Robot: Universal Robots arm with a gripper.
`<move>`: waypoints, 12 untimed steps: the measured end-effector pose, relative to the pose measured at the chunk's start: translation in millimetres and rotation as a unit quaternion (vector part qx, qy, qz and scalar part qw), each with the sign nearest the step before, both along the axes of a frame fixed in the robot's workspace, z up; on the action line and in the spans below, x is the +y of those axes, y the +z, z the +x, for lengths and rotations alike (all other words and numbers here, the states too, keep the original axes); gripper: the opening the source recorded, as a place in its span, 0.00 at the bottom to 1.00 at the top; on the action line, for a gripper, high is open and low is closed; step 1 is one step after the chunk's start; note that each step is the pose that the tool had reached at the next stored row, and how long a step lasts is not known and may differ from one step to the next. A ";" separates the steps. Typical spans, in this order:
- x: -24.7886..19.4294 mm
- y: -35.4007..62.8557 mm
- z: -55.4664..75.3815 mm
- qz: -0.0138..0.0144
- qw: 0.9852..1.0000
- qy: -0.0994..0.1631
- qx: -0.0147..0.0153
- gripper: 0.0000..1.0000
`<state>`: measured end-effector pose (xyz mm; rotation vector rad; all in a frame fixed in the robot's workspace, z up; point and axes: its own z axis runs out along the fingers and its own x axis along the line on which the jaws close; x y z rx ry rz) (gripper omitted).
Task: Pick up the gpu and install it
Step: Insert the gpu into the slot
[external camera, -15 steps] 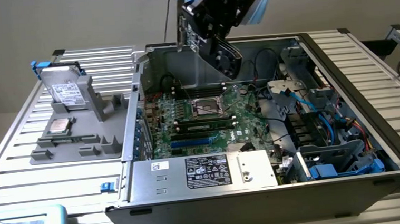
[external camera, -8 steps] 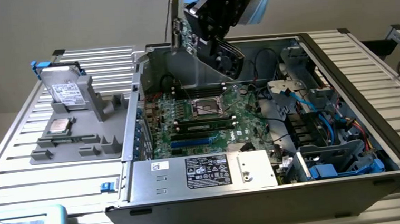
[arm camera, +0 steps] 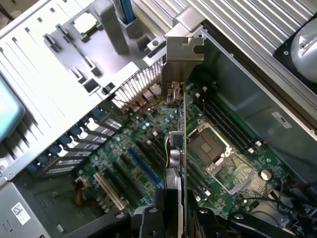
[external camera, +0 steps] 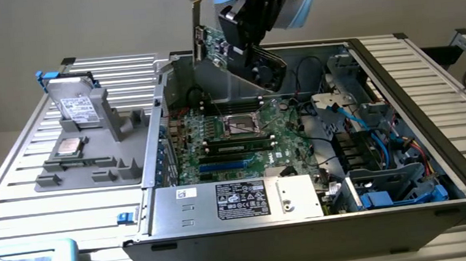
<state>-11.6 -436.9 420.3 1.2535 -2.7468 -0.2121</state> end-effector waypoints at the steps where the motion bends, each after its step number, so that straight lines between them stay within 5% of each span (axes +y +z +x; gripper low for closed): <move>1: 0.0 -0.1 0.0 0.000 1.000 0.009 0.000 0.27; 8: 0.0 -0.9 0.0 0.000 0.997 0.073 -0.005 0.27; 12: 0.0 -1.8 0.0 -0.001 0.994 0.109 -0.014 0.27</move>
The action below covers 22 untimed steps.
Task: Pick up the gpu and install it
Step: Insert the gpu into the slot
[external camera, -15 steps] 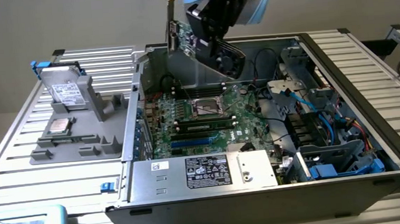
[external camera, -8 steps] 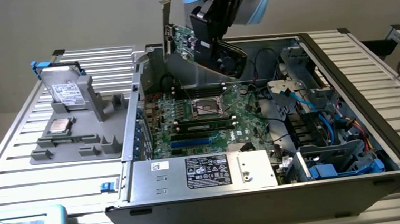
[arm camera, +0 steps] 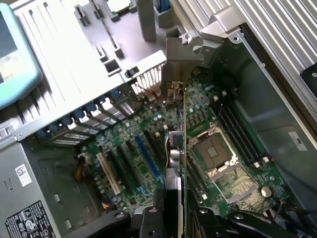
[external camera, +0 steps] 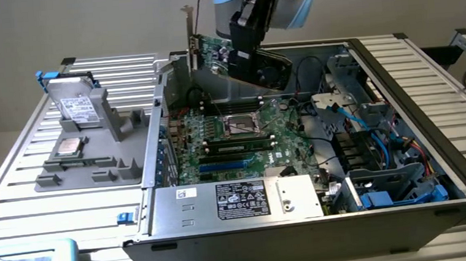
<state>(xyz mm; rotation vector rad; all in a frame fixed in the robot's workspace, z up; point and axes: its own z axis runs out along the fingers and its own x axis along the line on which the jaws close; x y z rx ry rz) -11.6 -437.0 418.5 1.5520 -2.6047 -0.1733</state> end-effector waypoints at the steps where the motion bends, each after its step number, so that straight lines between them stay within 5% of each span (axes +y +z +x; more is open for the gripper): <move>1: 0.0 -0.2 0.0 0.000 1.000 0.009 -0.003 0.27; 6: 0.0 -2.0 0.0 0.000 0.998 0.053 -0.017 0.27; 11: 0.0 -4.5 0.0 -0.001 0.995 0.097 -0.027 0.27; 22: 0.0 -15.8 -0.1 0.001 0.982 0.187 -0.035 0.27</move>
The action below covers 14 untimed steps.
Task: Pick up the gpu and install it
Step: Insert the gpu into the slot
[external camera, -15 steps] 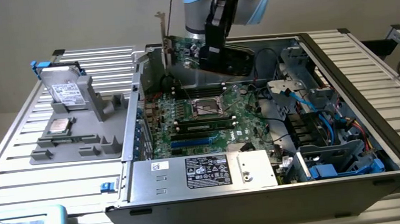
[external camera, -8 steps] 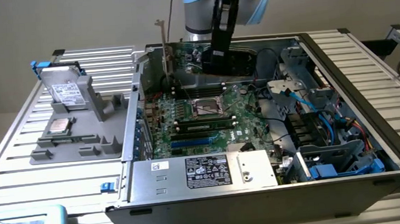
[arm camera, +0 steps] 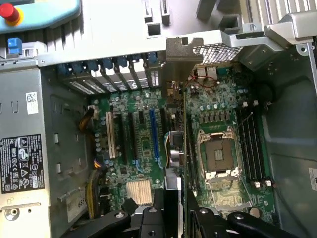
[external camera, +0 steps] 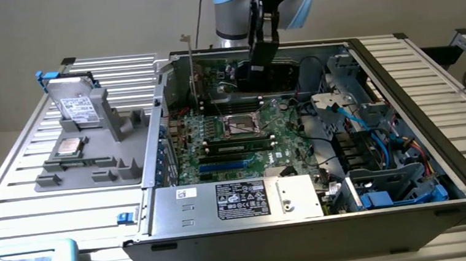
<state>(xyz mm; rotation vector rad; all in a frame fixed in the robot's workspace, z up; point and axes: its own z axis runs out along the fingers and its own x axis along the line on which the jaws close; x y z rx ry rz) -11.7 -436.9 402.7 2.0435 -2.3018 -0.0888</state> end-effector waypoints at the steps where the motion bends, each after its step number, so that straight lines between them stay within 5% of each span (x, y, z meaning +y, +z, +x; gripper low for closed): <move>1: 0.0 -1.1 0.0 0.000 1.000 0.006 -0.001 0.27; 4: 0.4 -4.5 -3.4 -0.001 1.000 0.013 -0.002 0.27; 8: 3.3 -8.7 -10.5 -0.005 1.000 0.016 -0.002 0.27; 13: 3.4 -8.8 -10.7 -0.006 1.000 0.018 -0.002 0.27; 14: 4.1 -9.0 -10.8 -0.008 1.000 0.018 -0.002 0.27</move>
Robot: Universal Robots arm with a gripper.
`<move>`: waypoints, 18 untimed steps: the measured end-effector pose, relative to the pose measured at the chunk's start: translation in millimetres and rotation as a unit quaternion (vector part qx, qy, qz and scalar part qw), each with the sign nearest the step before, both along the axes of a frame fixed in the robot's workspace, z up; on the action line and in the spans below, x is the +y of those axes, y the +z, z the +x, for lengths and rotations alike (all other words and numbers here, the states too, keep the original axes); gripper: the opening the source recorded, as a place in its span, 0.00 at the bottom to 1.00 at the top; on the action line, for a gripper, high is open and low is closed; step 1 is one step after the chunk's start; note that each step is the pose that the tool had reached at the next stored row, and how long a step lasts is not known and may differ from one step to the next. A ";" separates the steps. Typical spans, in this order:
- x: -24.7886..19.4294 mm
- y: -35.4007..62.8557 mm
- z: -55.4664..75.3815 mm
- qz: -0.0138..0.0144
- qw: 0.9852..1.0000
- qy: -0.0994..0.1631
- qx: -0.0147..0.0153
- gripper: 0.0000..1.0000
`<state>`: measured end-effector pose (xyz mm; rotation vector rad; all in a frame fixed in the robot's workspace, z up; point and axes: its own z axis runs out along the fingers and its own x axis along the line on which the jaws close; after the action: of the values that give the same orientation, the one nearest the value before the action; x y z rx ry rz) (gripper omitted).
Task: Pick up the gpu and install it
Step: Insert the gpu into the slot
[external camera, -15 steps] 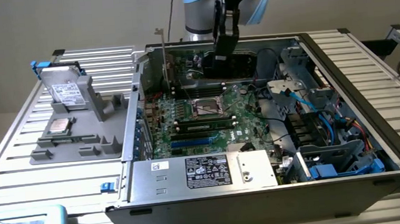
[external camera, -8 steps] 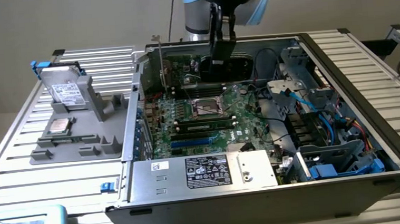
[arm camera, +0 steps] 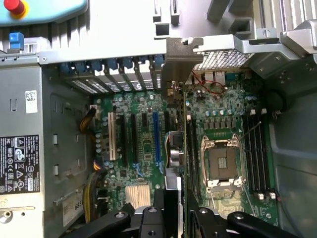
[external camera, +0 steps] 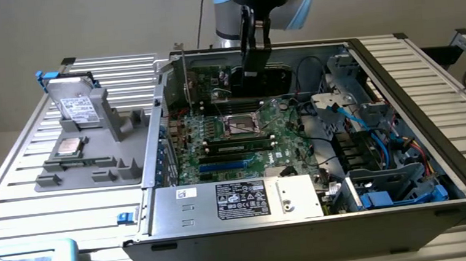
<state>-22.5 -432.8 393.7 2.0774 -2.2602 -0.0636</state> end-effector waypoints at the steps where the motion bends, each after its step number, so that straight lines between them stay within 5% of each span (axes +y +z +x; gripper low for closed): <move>1: 1.4 -0.3 0.0 -0.003 1.000 0.000 0.000 0.27; 4: 8.8 -3.0 -1.4 -0.011 1.000 0.001 0.000 0.27; 7: 12.3 -7.8 -5.4 -0.011 1.000 0.006 0.000 0.27; 18: 11.9 -27.7 -15.2 -0.010 0.999 0.031 -0.001 0.27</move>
<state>-37.7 -420.9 366.0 2.1368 -2.1855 -0.0358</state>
